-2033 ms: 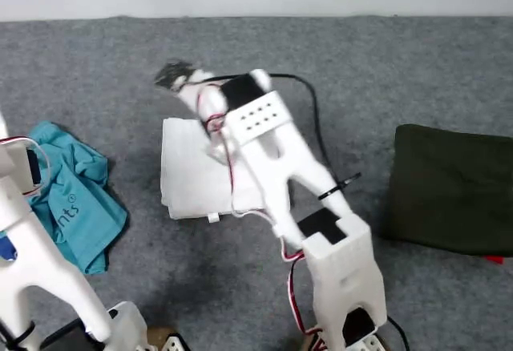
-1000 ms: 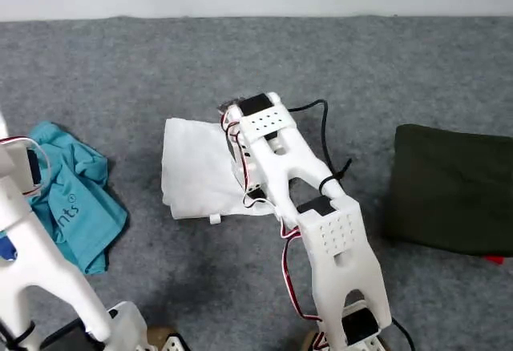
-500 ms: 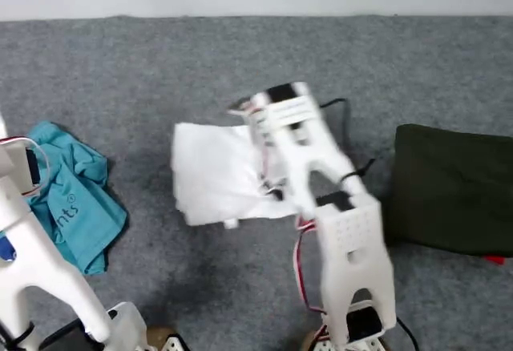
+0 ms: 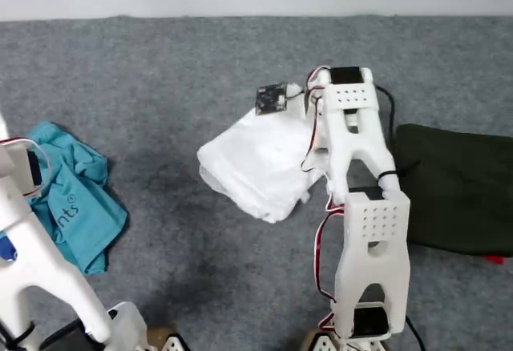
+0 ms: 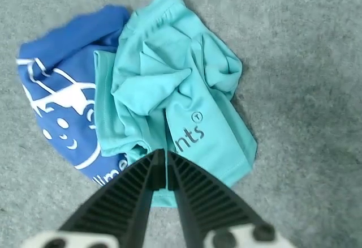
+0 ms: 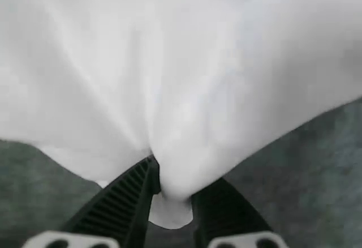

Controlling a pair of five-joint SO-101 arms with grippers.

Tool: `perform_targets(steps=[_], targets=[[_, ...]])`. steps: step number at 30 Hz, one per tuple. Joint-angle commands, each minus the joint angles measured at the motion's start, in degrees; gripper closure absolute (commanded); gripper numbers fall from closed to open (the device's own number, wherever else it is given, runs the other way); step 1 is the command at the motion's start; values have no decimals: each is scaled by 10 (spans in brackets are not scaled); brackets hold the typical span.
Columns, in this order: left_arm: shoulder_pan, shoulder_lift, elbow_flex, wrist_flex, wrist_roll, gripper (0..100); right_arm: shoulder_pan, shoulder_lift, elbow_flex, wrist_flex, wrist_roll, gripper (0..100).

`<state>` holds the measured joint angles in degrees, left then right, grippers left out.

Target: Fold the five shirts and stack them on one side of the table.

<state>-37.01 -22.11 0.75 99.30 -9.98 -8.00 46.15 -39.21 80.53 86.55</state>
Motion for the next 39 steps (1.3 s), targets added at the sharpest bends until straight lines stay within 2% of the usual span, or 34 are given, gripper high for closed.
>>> perform_targets(steps=[1,7,9,13,16,24,30,34,39], targets=[[5,-18,27,-18,2,983,-25,-4,-30,-67,47,989],[4,-20,38,-25,2,983,-29,-9,-35,-79,44,987],[4,-20,38,-25,2,983,-28,-20,-42,-79,4,980],[4,-20,38,-25,1,983,-26,-66,-45,-60,-142,866],[5,-20,38,-25,1,983,-32,-116,-45,-15,-279,779],[4,-20,38,-25,-2,983,-61,-209,-45,124,-644,772],[4,-20,38,-25,-32,983,-90,-211,-44,199,-913,772],[4,-20,37,-26,-32,983,-101,-182,-44,194,-1038,753],[4,-20,37,-26,-32,983,-109,-125,-44,160,-1162,588]])
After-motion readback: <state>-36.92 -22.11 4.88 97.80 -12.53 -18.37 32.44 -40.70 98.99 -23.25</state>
